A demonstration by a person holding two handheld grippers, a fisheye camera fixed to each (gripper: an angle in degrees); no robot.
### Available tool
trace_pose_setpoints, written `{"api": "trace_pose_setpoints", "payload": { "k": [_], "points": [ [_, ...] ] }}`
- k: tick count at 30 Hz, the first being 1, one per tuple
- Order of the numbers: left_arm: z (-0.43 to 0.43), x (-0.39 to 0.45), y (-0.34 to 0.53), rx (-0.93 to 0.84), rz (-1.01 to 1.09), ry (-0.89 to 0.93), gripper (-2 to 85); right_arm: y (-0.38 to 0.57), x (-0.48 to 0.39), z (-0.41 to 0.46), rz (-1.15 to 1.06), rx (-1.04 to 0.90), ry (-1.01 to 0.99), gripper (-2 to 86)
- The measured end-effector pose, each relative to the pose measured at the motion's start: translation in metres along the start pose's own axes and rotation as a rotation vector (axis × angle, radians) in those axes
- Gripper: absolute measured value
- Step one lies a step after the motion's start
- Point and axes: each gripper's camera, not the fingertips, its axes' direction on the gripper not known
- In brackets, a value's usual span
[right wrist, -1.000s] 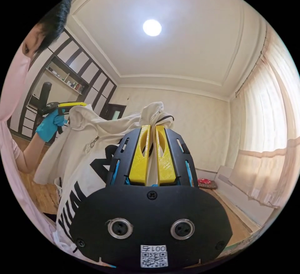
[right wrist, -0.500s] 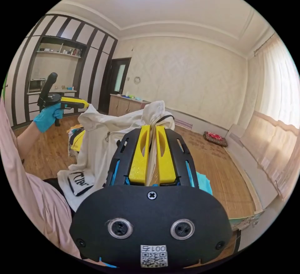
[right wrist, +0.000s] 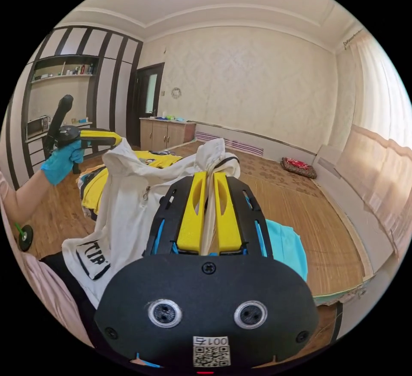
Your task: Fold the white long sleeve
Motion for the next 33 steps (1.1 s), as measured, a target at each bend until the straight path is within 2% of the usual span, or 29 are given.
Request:
{"api": "trace_pose_setpoints", "payload": {
  "k": [2,6,9,12,19,25,30,33],
  "points": [
    [0.034,-0.007,-0.012,-0.041,-0.001,0.045,-1.6,-0.003,0.008,0.042,0.009,-0.056,0.016,1.2],
    [0.131,-0.021,-0.015,-0.249,-0.081,0.103,-1.6,0.017,0.02,0.157,-0.022,-0.289,-0.053,0.8],
    [0.178,-0.024,0.003,-0.373,-0.143,0.113,-1.6,0.051,0.022,0.213,-0.011,-0.451,-0.093,0.7],
    [0.194,-0.02,0.022,-0.407,-0.126,0.112,-1.5,0.078,0.021,0.234,-0.015,-0.517,-0.117,0.6],
    [0.199,-0.026,0.039,-0.444,-0.084,0.118,-1.6,0.094,0.041,0.231,-0.022,-0.534,-0.157,0.5],
    [0.161,-0.038,0.036,-0.36,-0.017,0.164,-1.6,0.099,0.062,0.182,-0.043,-0.478,-0.219,0.7],
    [0.129,-0.029,0.066,-0.354,0.109,0.29,-1.6,0.139,0.069,0.134,-0.085,-0.531,-0.297,1.7],
    [0.117,-0.023,0.094,-0.397,0.15,0.386,-1.6,0.171,0.08,0.11,-0.034,-0.602,-0.364,2.8]
  ]
}}
